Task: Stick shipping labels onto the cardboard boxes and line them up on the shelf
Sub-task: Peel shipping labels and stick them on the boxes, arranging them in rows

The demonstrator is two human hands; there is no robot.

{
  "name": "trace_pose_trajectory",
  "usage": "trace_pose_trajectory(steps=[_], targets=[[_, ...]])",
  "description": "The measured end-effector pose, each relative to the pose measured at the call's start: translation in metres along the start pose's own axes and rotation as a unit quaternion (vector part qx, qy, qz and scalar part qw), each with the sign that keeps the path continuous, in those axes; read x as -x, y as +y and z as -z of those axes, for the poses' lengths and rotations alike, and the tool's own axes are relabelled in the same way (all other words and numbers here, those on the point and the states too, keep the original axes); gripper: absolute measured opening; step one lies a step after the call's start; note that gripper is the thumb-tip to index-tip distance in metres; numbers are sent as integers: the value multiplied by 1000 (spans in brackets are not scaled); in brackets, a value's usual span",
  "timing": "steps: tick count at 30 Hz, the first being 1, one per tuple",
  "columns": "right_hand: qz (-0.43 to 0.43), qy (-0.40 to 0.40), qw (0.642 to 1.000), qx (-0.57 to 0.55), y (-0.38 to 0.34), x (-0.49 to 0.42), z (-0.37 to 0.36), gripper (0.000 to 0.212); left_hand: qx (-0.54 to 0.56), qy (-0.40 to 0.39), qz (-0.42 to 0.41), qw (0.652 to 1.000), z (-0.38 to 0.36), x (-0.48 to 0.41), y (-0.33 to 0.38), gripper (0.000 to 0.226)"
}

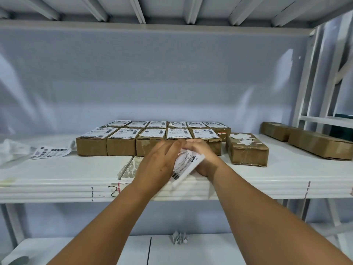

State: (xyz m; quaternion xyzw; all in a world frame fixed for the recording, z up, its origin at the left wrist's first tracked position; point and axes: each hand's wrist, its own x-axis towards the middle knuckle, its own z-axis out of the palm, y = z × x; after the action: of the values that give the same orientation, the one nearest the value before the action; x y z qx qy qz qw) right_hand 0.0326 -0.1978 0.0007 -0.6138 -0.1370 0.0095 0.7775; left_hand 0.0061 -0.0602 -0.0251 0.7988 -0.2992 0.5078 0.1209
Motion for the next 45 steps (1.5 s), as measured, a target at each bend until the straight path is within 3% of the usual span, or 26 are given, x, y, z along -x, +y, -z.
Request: trace_pose_trajectory(steps=[5,11,16,20,24,29,32,36,39,45], targets=[[-1,20,1000,9,-1,0,-1,30,-34,11,-28,999,1,2,1,61],[3,34,999,19,-2,3,-2,26,-53,66,-44,995,2,3,2,51],[-36,-36,995,82,-10,11,-2,24,-57,90,-55,993,1,4,-1,33],[-54,-52,992,102,-11,13,-2,17,-5,78,-36,996,1,1,-1,29],[-55,-46,990,119,-14,17,1,25,50,47,-35,997,1,3,0,38],[-67,-23,991,109,-15,16,-1,19,123,55,56,989,9,1,4,54],[-72,-15,994,82,-13,14,-4,20,116,62,105,986,6,-1,1,48],[-80,-11,996,41,-10,12,-6,16,195,30,205,959,8,-4,-3,28],[-69,-9,997,43,-11,13,-4,22,219,27,225,949,9,-5,-3,11],[-61,-27,993,100,-11,12,-3,21,184,25,204,961,10,-4,-2,13]])
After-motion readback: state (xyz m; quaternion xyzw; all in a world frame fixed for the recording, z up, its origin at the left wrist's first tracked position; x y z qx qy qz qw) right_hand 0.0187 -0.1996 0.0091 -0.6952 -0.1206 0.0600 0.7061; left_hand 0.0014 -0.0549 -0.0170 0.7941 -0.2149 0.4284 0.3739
